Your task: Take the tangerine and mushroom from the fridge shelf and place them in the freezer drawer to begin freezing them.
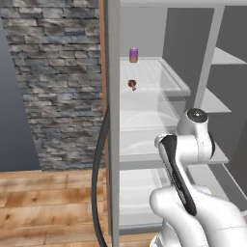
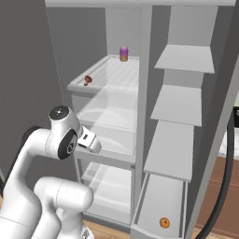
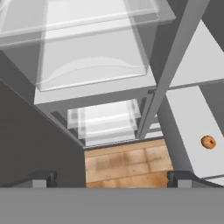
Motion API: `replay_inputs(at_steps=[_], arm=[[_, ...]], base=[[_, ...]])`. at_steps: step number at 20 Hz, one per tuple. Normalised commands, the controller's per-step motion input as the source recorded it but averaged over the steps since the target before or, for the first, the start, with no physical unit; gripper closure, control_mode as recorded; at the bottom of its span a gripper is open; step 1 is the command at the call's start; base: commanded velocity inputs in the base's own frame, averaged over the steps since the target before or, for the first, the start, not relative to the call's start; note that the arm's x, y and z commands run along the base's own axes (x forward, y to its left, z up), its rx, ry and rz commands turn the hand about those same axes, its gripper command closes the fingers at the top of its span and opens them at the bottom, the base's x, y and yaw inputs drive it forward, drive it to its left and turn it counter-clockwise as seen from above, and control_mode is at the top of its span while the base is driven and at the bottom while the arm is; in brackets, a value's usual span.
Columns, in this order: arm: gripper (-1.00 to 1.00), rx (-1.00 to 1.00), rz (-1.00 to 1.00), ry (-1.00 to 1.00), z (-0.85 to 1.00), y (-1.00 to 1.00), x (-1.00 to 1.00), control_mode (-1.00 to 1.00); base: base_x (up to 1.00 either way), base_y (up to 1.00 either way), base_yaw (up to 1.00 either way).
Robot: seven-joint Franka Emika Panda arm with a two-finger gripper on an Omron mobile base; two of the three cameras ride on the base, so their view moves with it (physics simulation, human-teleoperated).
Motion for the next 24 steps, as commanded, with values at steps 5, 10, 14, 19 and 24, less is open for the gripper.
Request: replay_inputs(at_steps=[5, 10, 14, 19, 24], arm=[[-1.0, 0.0, 0.0, -0.02, 0.18, 0.02, 0.0, -1.0], [-1.0, -0.02, 0.01, -0.08, 0.93, 0.11, 0.0, -1.0], [-1.0, -0.05, 0.01, -0.09, 1.0, 0.1, 0.05, -1.0], [-1.0, -0.04, 0.08, -0.09, 0.99, 0.08, 0.06, -1.0], [-1.0, -0.04, 0.17, 0.01, 0.81, 0.35, 0.5, -1.0]], base=[[0.0, 0.0, 0.0], [0.0, 0.0, 0.0], [0.0, 0.0, 0.0], [0.0, 0.0, 0.0], [0.0, 0.0, 0.0]])
